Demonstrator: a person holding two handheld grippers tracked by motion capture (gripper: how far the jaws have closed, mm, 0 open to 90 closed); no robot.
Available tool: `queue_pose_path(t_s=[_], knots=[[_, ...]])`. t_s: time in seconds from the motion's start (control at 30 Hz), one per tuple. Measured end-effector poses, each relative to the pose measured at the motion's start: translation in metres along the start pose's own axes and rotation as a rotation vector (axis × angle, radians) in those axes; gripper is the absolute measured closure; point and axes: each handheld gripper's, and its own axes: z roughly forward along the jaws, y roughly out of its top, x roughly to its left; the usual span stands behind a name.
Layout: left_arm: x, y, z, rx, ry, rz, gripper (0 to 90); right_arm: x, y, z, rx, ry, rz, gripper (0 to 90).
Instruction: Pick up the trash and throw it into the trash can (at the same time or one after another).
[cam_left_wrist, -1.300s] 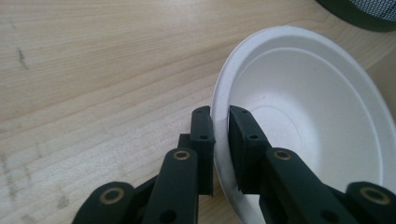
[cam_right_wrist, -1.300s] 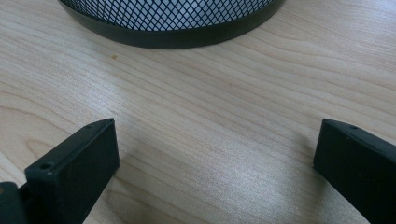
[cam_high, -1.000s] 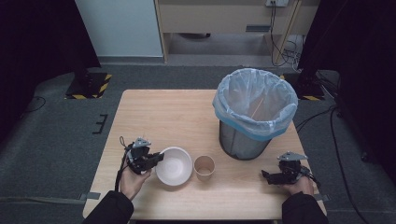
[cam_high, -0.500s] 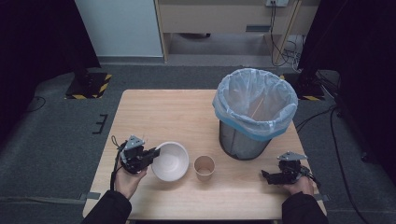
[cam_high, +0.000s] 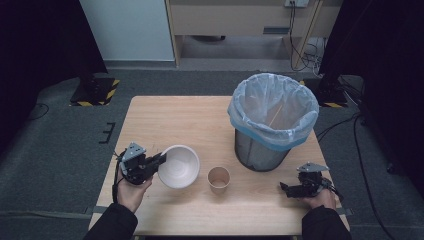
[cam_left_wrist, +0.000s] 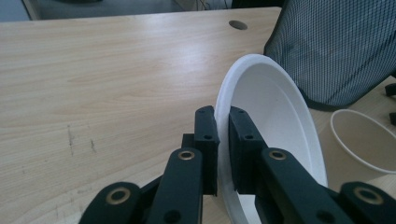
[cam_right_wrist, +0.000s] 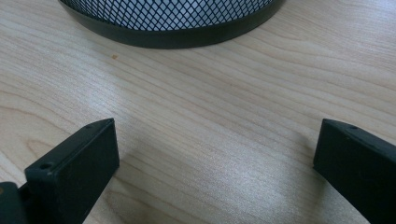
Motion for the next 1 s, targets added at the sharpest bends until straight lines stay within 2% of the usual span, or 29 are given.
queue_pose_path(t_s=[0.2, 0.53, 0.8, 1.0], knots=[[-0.001, 0.003, -0.005, -0.031, -0.011, -0.010, 82.9, 0.000, 0.000, 0.000, -0.001, 0.001, -0.004, 0.4], [-0.001, 0.014, -0.021, -0.136, -0.015, -0.024, 82.8, 0.000, 0.000, 0.000, -0.001, -0.001, 0.000, 0.3], [0.000, 0.020, -0.032, -0.189, -0.030, -0.044, 82.8, 0.000, 0.000, 0.000, -0.002, 0.000, -0.004, 0.3], [-0.004, 0.026, -0.039, -0.218, -0.037, -0.036, 82.8, 0.000, 0.000, 0.000, -0.003, 0.000, -0.001, 0.3]])
